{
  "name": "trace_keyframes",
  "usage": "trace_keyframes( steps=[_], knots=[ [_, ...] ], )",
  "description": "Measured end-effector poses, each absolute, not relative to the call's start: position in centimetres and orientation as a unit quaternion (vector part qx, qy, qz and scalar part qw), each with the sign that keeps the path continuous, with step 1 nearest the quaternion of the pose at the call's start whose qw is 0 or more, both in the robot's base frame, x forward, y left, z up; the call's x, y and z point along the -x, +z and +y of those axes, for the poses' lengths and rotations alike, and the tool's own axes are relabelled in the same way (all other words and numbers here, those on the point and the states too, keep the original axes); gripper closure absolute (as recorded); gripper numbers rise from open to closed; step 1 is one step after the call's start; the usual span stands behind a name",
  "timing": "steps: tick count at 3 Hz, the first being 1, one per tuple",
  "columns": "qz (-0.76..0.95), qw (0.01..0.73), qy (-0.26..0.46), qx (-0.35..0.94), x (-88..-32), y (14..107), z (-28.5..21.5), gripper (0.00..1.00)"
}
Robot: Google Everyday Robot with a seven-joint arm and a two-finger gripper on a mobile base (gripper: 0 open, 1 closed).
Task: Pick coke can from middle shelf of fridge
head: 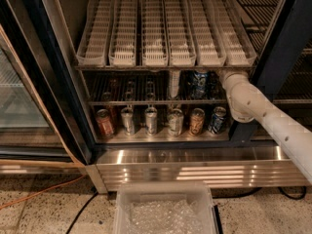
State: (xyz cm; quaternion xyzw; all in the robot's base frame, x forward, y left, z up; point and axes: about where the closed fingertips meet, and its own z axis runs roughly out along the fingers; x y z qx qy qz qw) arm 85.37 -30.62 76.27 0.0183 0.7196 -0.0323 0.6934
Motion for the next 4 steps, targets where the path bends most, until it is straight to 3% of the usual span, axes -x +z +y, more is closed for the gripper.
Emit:
trace_keyframes(
  steps=[4],
  knots=[
    [0.726, 0.687, 0.032, -0.015, -81.1, 75.7, -28.4, 1.00]
  ],
)
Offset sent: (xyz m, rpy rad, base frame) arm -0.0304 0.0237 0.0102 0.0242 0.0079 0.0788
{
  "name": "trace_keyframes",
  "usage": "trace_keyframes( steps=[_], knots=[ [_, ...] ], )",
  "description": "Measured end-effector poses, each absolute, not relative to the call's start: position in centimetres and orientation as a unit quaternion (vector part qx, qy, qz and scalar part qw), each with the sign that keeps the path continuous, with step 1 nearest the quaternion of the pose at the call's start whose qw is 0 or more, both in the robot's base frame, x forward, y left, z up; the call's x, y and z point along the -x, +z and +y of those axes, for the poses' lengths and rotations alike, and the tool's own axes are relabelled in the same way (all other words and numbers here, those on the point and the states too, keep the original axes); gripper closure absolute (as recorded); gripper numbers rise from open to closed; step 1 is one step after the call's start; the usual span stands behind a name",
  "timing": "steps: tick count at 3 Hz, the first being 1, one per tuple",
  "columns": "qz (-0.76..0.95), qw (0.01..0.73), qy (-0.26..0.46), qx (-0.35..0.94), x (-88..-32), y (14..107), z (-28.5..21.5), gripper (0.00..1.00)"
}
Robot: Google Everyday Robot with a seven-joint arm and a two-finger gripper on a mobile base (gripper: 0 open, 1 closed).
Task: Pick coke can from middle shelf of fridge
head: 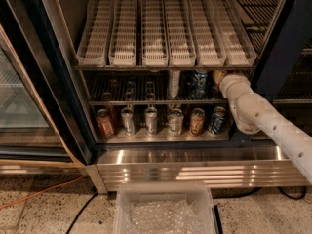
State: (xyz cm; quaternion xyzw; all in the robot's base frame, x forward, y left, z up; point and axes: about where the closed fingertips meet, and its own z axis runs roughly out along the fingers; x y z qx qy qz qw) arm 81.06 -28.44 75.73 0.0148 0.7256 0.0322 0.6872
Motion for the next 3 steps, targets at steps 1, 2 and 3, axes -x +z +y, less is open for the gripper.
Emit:
trace_keyframes(
  steps=[1, 2, 3],
  knots=[
    [0.719, 0.694, 0.047, -0.015, -79.7, 76.1, -28.2, 1.00],
    [0.710, 0.702, 0.056, -0.015, -78.5, 76.9, -27.9, 1.00],
    [0.704, 0.708, 0.061, -0.008, -77.4, 77.6, -27.5, 1.00]
  ],
)
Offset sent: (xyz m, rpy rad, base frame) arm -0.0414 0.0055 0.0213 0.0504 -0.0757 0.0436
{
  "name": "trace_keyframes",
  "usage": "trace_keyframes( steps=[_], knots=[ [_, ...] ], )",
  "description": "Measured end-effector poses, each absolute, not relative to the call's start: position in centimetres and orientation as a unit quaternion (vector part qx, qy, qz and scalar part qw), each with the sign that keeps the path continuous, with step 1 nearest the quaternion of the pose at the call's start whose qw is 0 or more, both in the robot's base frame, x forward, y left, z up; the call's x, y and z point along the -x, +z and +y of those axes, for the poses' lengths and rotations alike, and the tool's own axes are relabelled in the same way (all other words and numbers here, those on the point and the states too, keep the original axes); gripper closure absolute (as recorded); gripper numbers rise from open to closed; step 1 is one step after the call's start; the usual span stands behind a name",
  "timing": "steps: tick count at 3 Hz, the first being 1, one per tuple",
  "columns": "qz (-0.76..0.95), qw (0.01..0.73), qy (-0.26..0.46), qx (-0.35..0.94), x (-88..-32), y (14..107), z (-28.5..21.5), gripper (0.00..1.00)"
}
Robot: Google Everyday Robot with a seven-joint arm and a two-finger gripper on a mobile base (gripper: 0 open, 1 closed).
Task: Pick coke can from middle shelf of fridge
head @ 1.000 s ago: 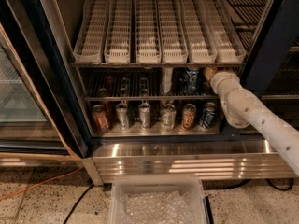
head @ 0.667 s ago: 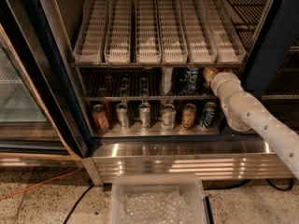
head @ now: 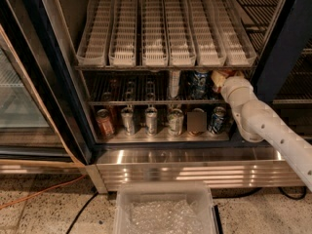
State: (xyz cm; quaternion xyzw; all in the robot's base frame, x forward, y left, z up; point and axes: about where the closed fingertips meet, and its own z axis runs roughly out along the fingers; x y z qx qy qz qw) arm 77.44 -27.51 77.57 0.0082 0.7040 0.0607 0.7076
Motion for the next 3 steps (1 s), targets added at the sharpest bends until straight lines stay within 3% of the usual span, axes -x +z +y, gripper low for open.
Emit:
trace_keyframes(
  steps=[3],
  knots=[
    [0.716, 0.695, 0.056, 0.011, -73.7, 77.1, -28.2, 1.00]
  ],
)
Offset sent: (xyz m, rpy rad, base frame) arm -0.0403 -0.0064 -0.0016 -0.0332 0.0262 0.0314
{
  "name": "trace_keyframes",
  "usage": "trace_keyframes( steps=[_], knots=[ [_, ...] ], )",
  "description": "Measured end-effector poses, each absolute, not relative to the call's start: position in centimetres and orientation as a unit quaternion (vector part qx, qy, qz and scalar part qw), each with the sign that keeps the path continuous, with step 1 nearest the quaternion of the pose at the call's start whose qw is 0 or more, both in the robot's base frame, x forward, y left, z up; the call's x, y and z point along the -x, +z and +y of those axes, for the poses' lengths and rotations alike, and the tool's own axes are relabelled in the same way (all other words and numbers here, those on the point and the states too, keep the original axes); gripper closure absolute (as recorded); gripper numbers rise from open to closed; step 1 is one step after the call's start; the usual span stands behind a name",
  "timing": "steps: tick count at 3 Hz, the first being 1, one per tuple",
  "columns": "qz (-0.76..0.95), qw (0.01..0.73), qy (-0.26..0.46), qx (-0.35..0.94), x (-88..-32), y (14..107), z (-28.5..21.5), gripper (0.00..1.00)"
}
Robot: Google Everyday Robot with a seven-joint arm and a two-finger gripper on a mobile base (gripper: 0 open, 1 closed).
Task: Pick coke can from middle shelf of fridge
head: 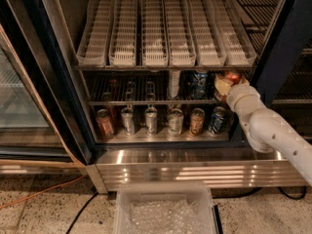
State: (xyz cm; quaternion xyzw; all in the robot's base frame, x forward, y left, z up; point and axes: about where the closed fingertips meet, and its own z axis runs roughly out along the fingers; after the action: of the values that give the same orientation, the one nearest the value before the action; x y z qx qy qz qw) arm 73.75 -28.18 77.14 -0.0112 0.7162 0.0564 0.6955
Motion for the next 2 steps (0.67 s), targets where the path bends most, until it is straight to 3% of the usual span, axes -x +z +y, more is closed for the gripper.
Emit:
trace_keyframes(
  steps=[2],
  knots=[
    [0.726, 0.683, 0.055, 0.057, -70.1, 75.9, -27.1, 1.00]
  ],
)
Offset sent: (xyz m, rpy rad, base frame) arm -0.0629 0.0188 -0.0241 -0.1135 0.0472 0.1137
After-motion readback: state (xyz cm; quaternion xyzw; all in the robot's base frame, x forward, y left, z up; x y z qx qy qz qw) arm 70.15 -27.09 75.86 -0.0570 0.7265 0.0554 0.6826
